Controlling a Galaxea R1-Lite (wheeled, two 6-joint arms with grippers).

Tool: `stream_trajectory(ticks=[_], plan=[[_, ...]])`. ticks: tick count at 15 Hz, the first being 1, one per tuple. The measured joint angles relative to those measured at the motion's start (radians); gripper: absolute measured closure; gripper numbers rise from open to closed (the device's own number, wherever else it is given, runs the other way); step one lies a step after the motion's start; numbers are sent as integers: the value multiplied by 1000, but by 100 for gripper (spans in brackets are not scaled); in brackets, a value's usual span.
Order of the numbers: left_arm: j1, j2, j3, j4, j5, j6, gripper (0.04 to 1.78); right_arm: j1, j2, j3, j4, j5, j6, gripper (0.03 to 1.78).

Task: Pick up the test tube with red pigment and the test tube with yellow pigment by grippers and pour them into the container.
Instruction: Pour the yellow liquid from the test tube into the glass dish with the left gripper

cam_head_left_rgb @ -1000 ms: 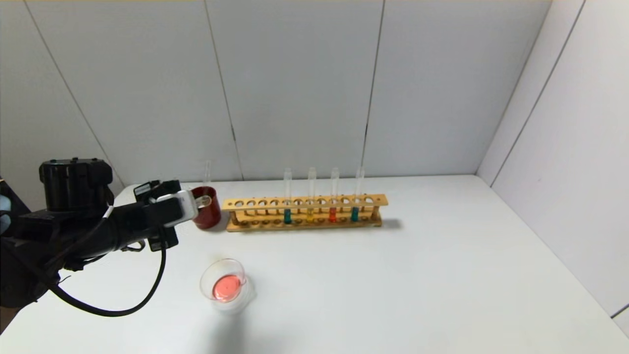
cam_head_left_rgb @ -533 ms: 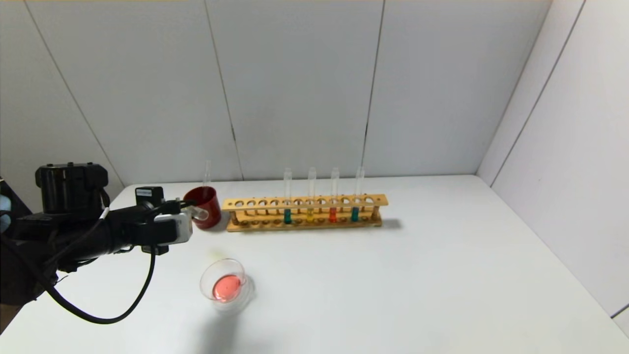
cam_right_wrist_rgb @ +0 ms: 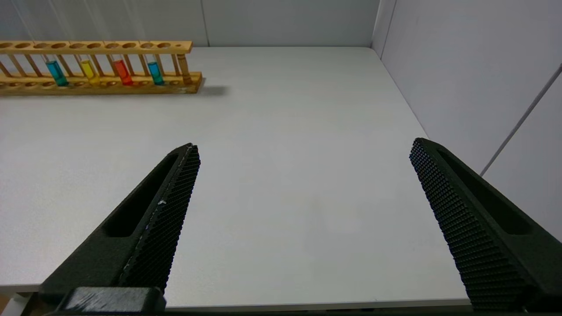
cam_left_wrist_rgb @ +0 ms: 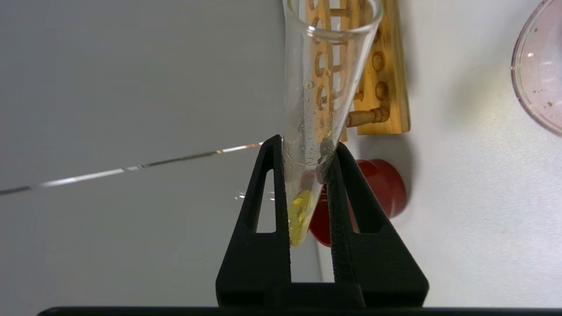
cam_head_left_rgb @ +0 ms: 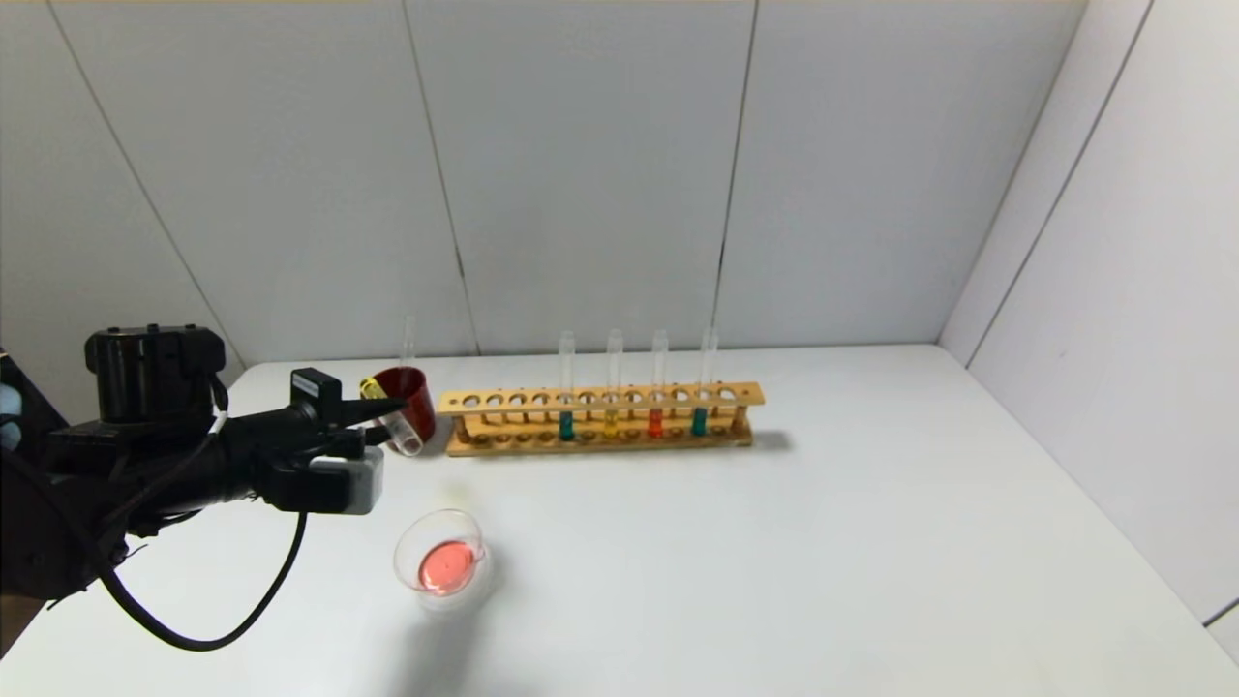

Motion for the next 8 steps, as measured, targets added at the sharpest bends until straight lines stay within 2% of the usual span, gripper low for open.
stream_trajectory(ticks=[4, 8], plan=[[34, 10, -3, 0, -49, 132, 152, 0, 0, 0, 0, 0, 0, 6], [65, 25, 0, 0, -98, 184, 152, 0, 0, 0, 0, 0, 0, 6]])
